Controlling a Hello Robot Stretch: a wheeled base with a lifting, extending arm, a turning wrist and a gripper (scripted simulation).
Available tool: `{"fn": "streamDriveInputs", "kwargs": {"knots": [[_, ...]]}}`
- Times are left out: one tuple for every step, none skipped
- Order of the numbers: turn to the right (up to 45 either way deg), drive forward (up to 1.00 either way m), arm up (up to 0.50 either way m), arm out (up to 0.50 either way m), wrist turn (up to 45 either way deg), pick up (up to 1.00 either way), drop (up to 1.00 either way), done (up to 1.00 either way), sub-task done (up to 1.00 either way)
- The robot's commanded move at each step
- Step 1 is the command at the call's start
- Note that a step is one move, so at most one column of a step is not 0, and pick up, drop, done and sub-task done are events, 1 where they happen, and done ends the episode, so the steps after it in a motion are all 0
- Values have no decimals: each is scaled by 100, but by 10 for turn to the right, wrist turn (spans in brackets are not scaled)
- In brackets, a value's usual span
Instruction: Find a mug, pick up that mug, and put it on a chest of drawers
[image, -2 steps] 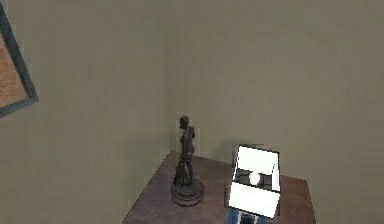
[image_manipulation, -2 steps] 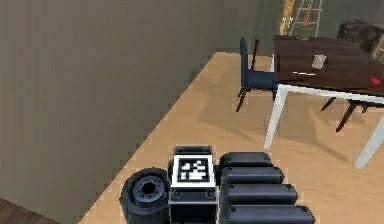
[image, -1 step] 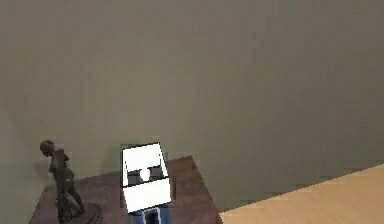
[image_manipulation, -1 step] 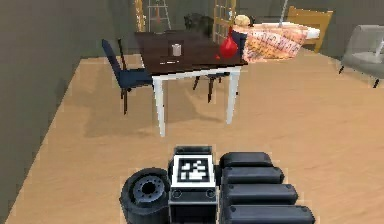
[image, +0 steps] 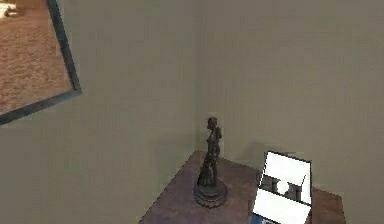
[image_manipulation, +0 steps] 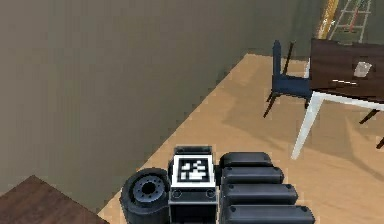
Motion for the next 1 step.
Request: {"fn": "streamDriveInputs", "kwargs": {"knots": [[-450,0,0,0,0,0,0,0,0]]}}
